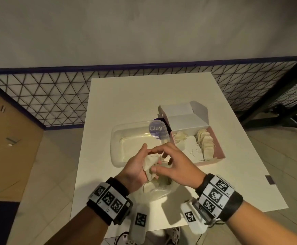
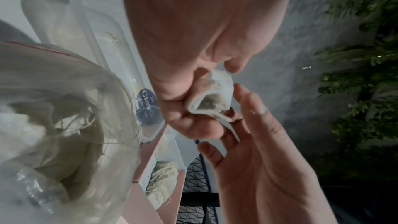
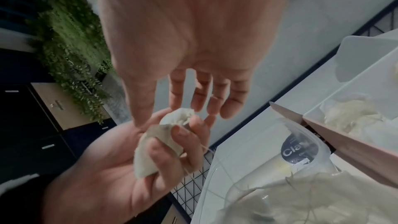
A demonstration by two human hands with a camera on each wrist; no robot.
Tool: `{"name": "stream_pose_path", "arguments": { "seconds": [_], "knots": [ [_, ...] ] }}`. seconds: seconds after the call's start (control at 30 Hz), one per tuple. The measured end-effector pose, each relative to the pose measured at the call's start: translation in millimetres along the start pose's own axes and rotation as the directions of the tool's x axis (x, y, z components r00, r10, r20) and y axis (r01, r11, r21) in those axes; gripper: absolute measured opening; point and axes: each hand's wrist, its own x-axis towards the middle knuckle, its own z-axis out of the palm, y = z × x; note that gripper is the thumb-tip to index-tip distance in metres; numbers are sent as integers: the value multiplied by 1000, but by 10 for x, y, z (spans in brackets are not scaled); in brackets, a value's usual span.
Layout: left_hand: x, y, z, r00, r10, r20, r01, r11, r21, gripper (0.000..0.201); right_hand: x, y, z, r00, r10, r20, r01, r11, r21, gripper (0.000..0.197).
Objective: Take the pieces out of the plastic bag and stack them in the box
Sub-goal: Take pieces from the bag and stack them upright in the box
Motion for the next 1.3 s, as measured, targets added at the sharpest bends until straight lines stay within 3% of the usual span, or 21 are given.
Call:
{"name": "stream_pose_path", "arguments": {
  "seconds": [0.13, 0.23, 0.33, 0.47, 0.63, 0.8, 1.1, 1.3],
  "knots": [
    [-74, -17, -30, 998, -37, 44, 36, 999, 7, 63, -18, 30, 7, 999, 38, 33, -35, 997, -65, 28],
    [-119, -9, -38, 998, -23, 51, 25, 999, -31, 59, -30, 42, -3, 995, 82, -53, -81, 997, 17, 3],
    [-184, -26, -59, 996, 27, 87, -19, 996, -87, 50, -66, 51, -47, 981, 163, -107, -137, 968, 210, 4],
    [-201, -111, -141, 989, 109, 105, -109, 994, 0, 68, -117, 47, -138, 961, 199, -190, -129, 936, 329, 8],
    [-157, -160, -222, 990, 142, -4, -138, 969, 207, 67, -171, -63, -226, 981, 161, -108, -102, 903, 416, 3],
    [-121, -160, -114, 971, 230, -61, -199, 925, 323, 45, -207, -117, -113, 992, 127, 22, -123, 879, 461, 9],
    [-92, -156, -208, 924, 374, -77, -317, 865, 390, 45, -211, 22, -4, 966, 258, -22, -210, 830, 517, 34],
    [-84, -133, -285, 917, 389, -82, -310, 829, 465, 32, -192, 72, 67, 935, 355, -12, -274, 742, 612, 42]
  ]
}}
